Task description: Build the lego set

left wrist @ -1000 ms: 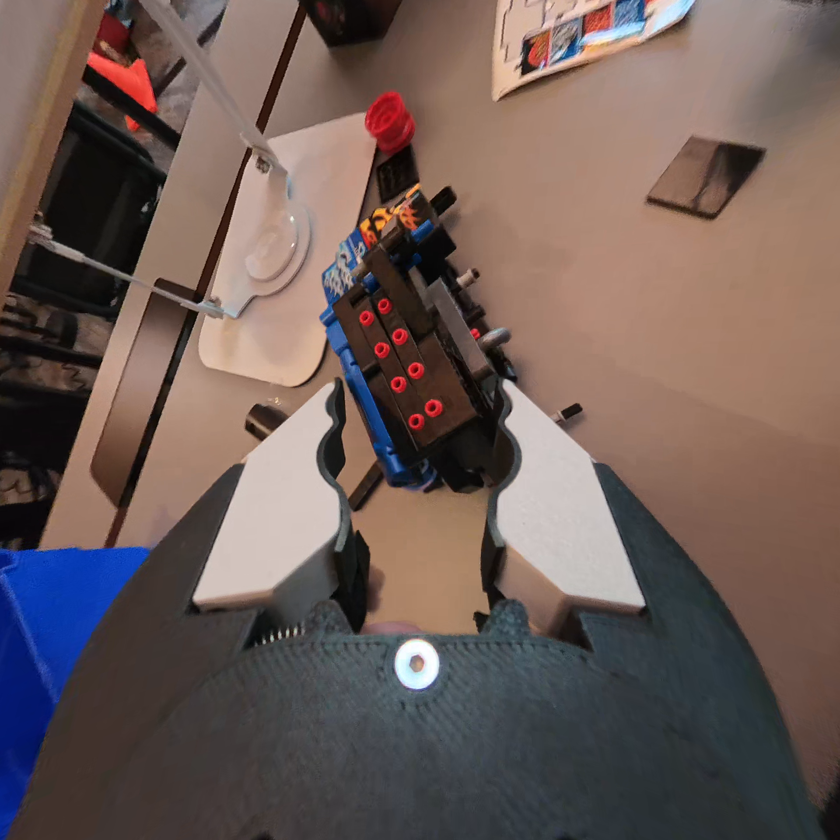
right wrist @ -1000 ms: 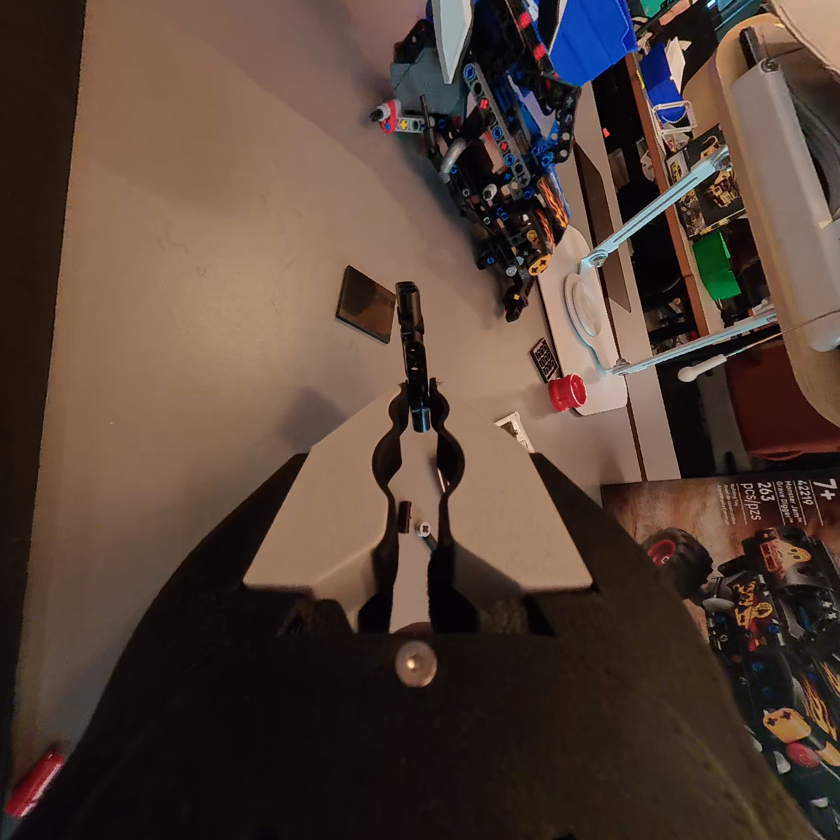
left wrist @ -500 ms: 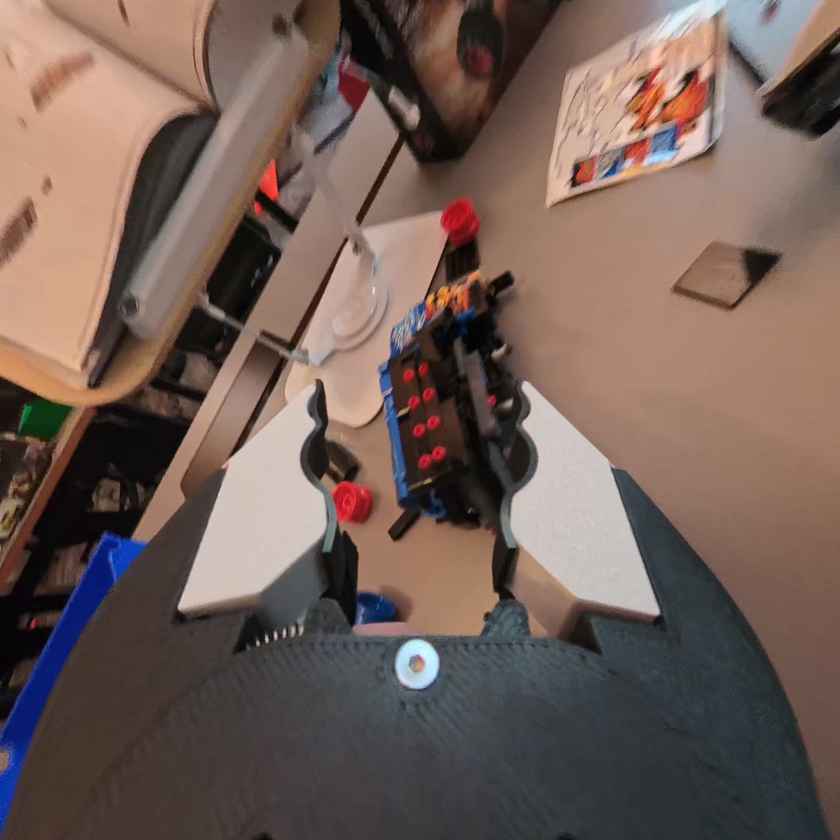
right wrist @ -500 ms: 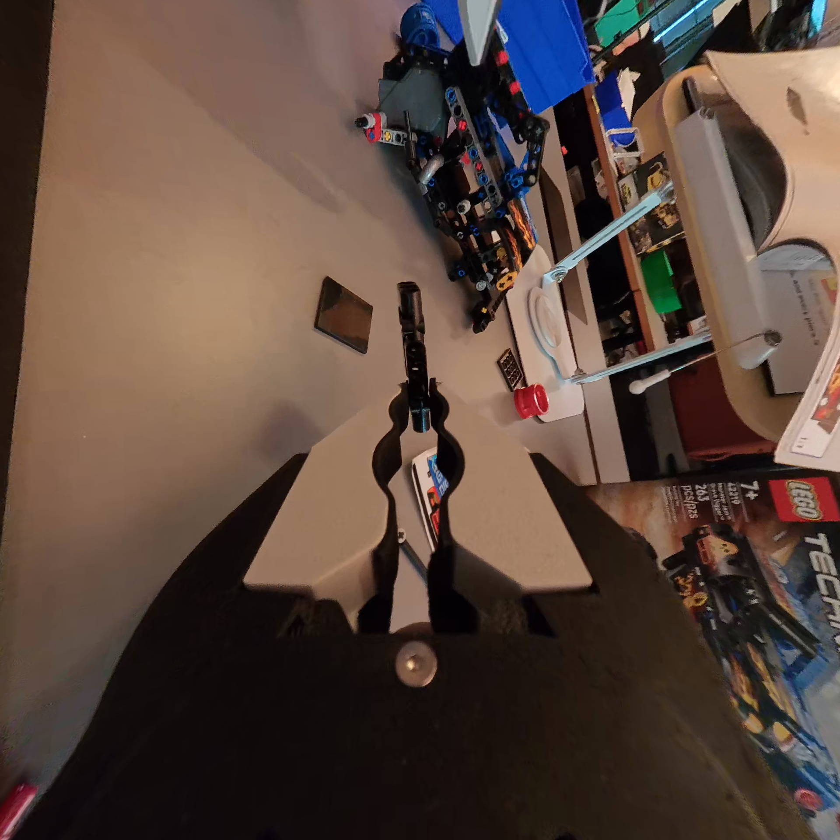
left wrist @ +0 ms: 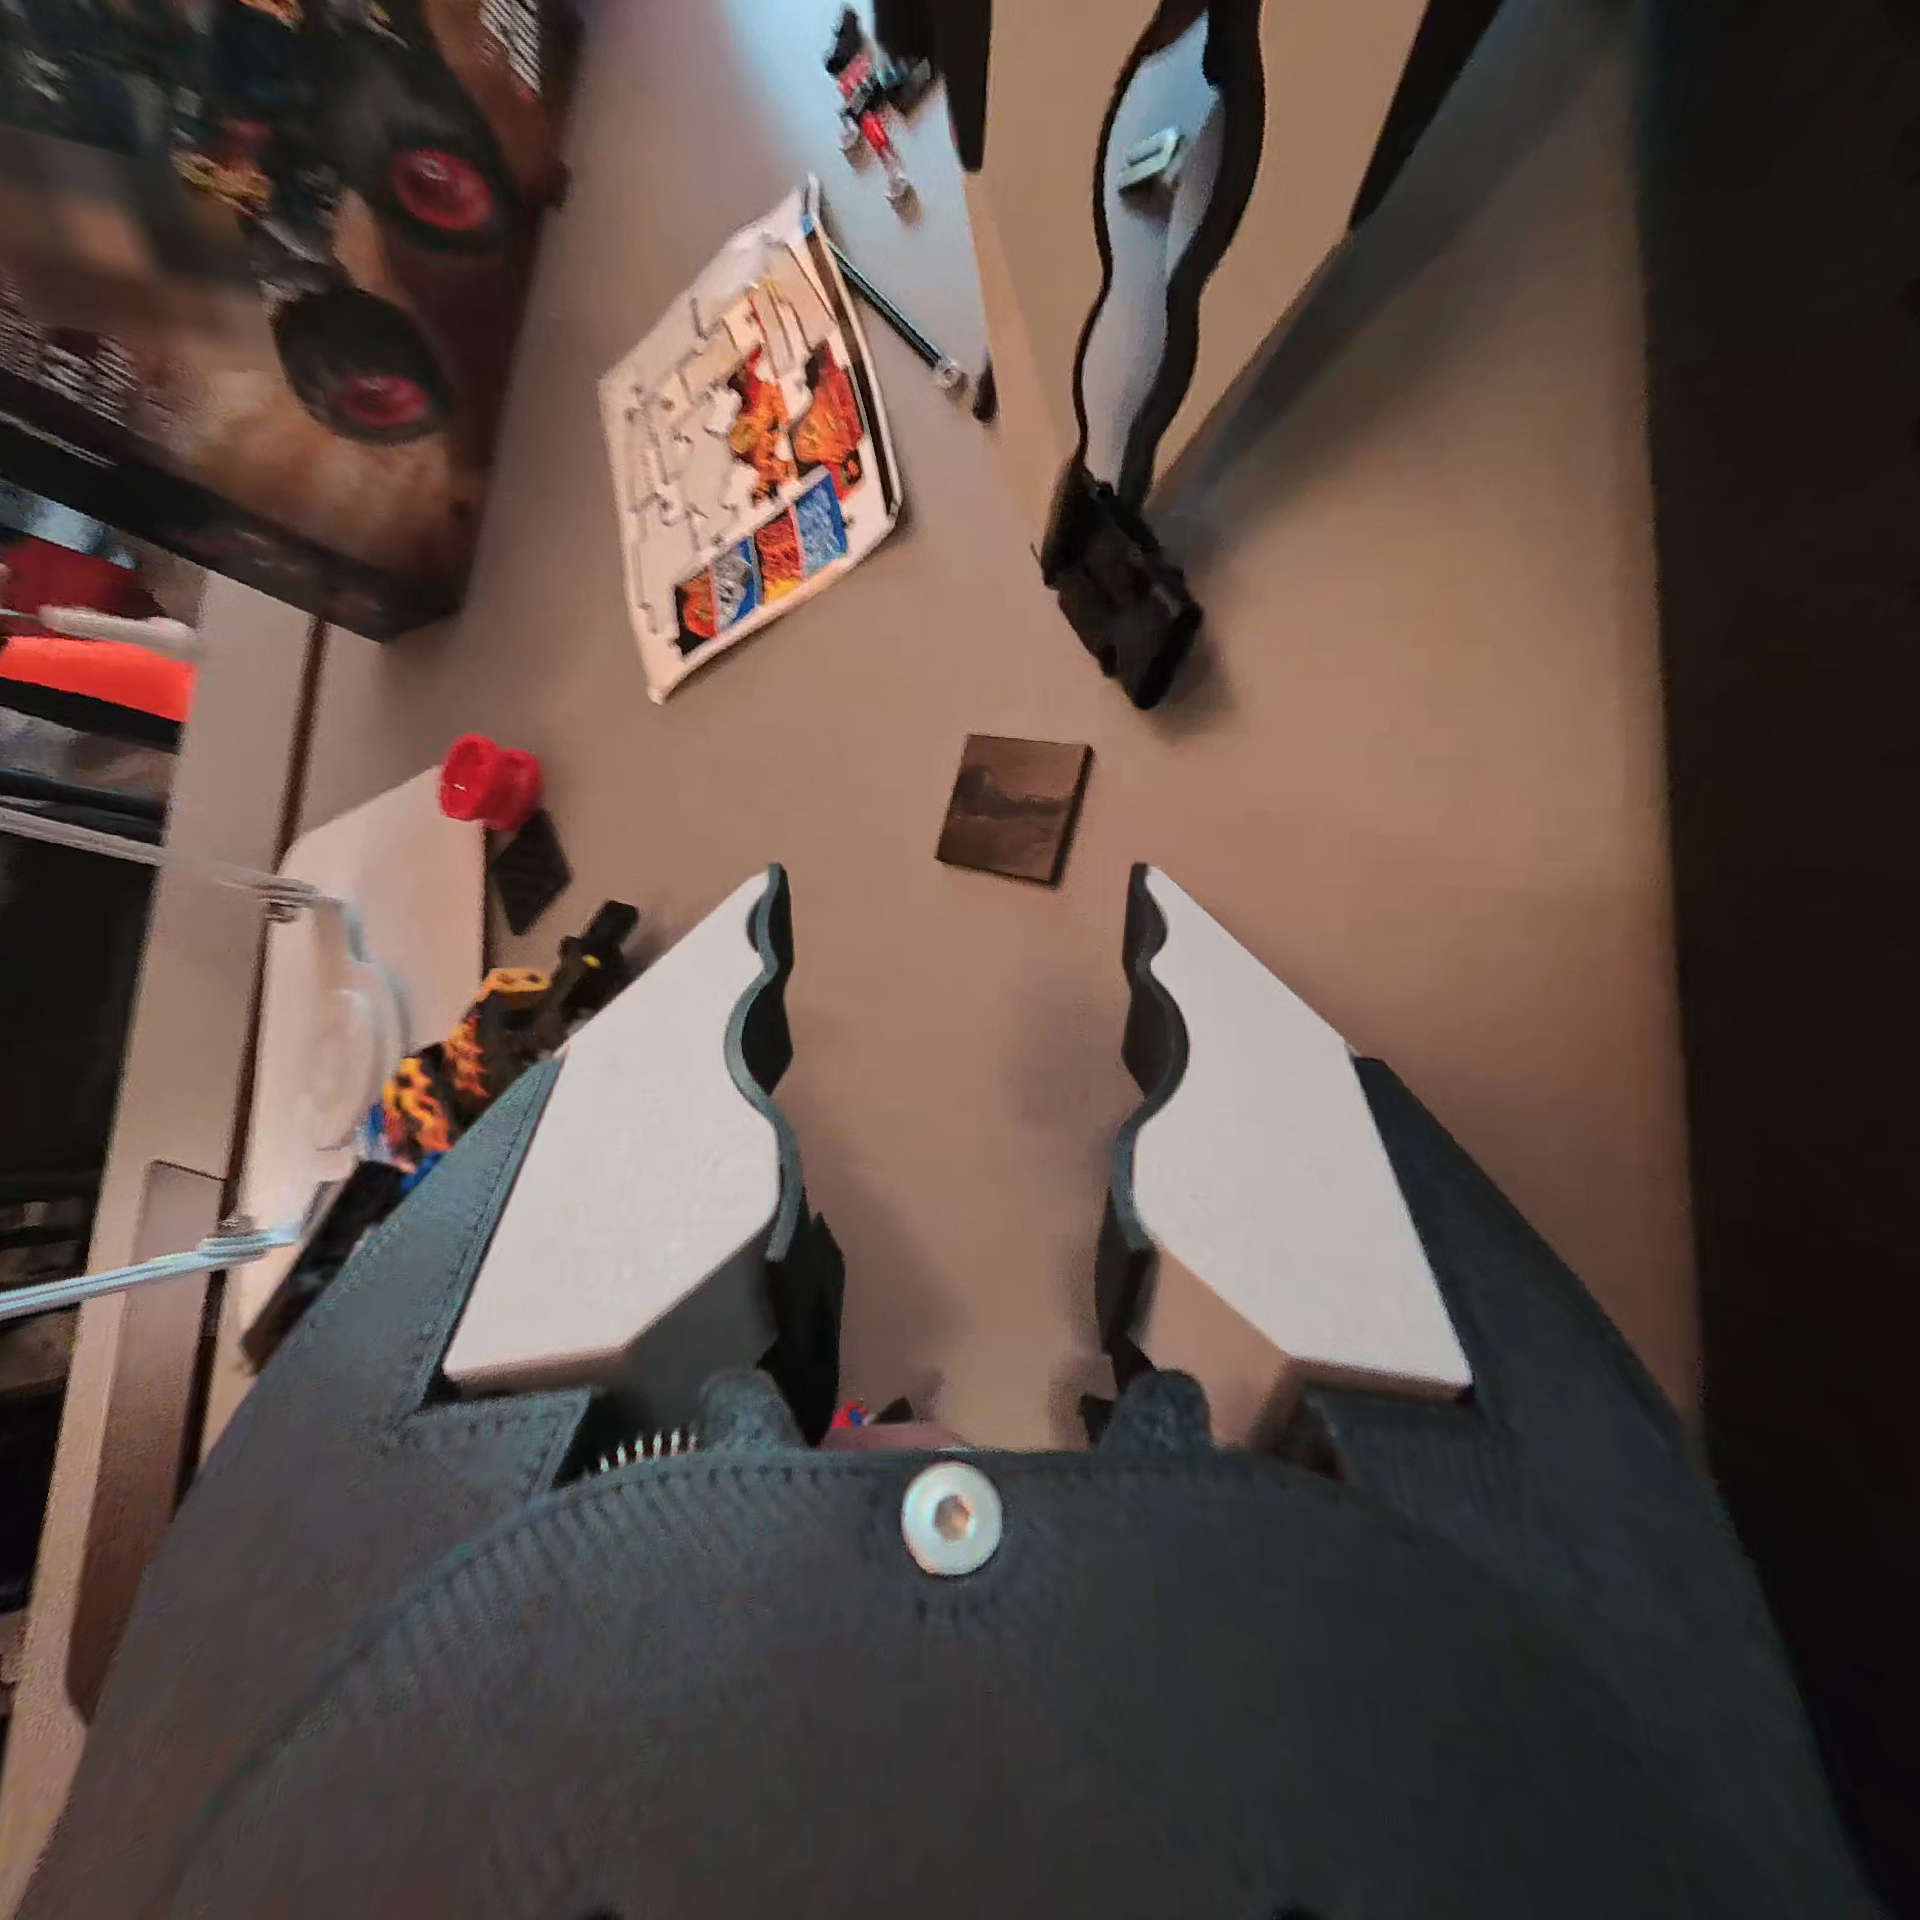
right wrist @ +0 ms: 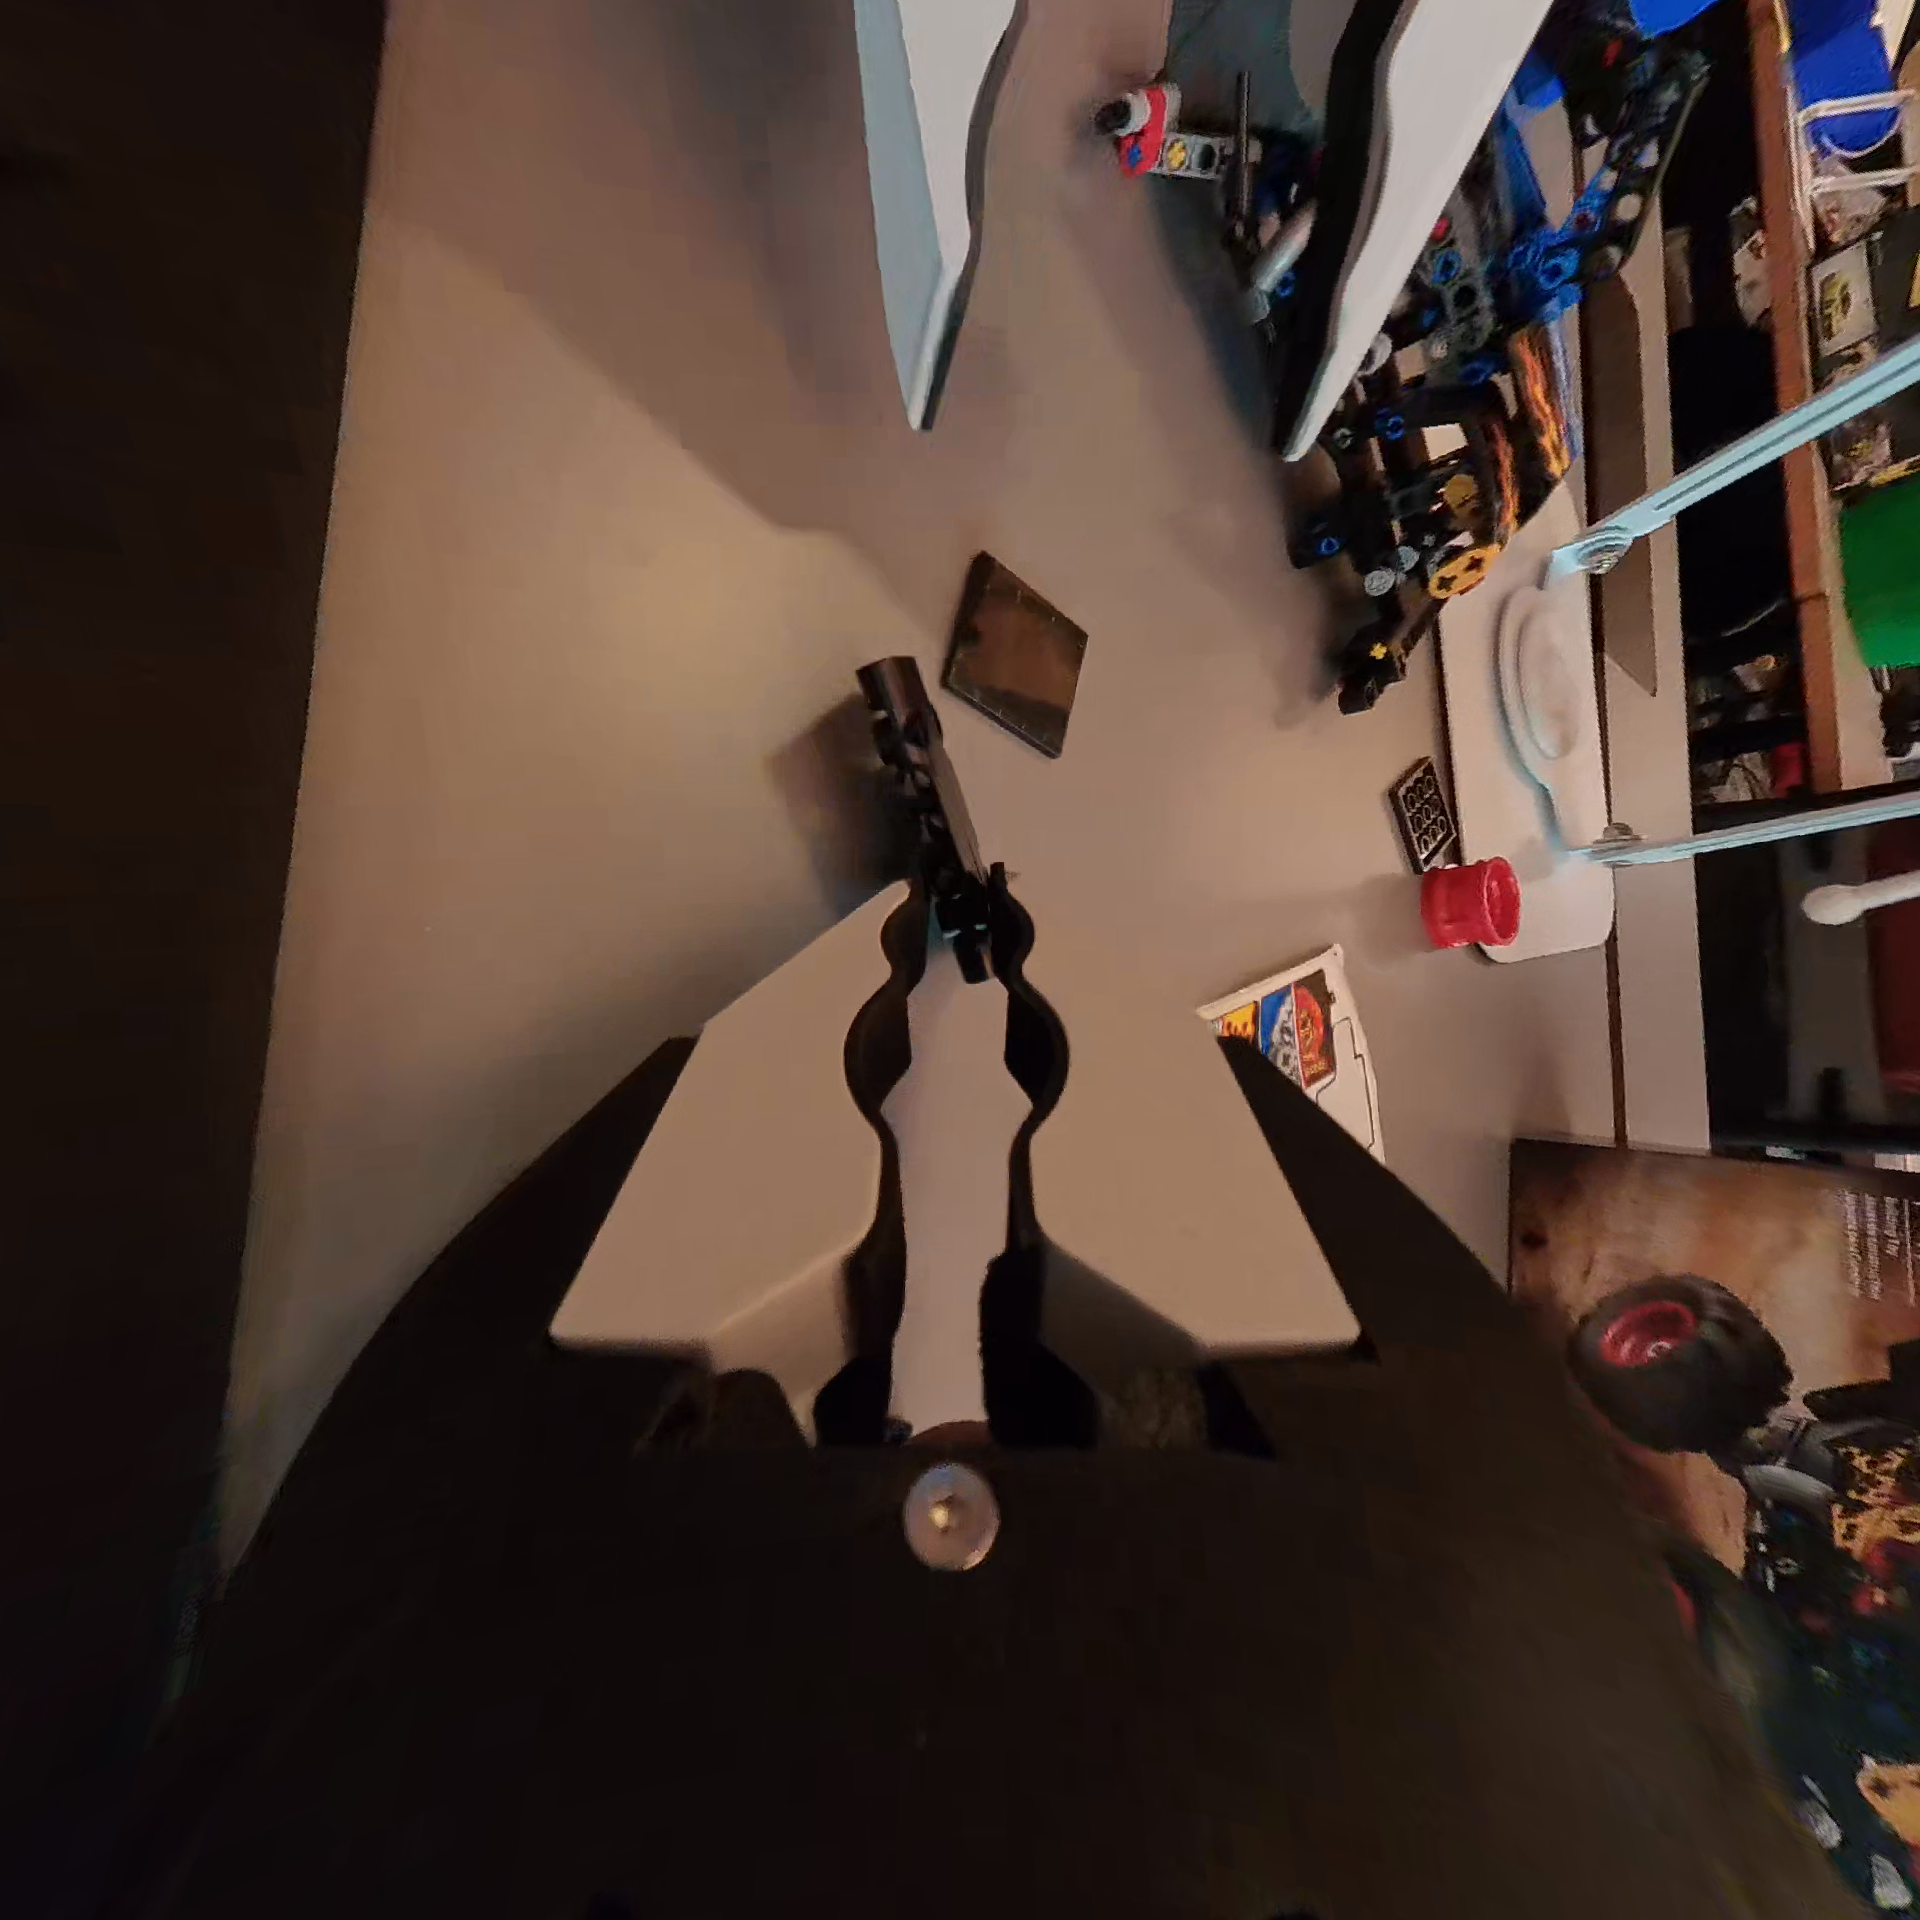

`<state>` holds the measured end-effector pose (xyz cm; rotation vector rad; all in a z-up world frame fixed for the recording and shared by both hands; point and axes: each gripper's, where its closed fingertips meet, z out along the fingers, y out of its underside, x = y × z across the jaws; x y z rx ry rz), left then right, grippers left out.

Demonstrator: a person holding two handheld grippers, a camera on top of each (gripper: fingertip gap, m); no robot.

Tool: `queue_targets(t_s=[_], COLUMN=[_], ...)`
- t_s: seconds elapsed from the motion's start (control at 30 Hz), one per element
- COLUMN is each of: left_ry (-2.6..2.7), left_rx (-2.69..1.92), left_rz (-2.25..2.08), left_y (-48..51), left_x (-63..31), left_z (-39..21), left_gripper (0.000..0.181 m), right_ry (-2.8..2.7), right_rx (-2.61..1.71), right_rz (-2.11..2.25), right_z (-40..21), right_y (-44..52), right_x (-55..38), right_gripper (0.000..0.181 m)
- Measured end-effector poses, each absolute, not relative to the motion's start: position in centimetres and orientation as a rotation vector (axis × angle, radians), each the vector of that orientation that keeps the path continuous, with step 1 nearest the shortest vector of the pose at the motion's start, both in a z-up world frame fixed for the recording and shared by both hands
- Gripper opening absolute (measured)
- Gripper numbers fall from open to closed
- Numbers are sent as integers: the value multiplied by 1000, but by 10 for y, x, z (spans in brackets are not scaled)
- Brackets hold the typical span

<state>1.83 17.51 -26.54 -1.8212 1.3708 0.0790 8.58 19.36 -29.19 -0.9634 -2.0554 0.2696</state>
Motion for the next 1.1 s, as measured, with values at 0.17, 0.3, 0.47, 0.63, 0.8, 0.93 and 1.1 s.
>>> queue_targets(t_s=[0.17, 0.3, 0.47, 0.63, 0.8, 0.93, 1.1], left_ry=[1390, 1345, 1289, 1252, 1224, 1202, 1158], left_rx=[-1859, -1854, -1877, -1923, -1939, -1952, -1971], left_rz=[87, 28, 64, 66, 27, -1, -46], left_y=[172, 174, 190, 206, 216, 223, 229], left_x=[14, 18, 24, 32, 46, 52, 53], left_z=[-272, -266, -270, -280, -283, -284, -285], left_gripper=[65, 64, 64, 64, 64, 64, 62], right_ry=[-2079, -2025, -1921, -1982, -2039, -1931, -1904], right_rx=[-1029, -1091, -1309, -1418, -1495, -1610, -1715], right_rz=[480, 606, 357, 291, 384, 480, 543], right_z=[-289, -276, -274, -290, -284, -282, -297], right_y=[178, 181, 250, 277, 277, 296, 308], right_x=[90, 94, 111, 109, 97, 77, 69], right_gripper=[26, 37, 39, 31, 32, 23, 13])
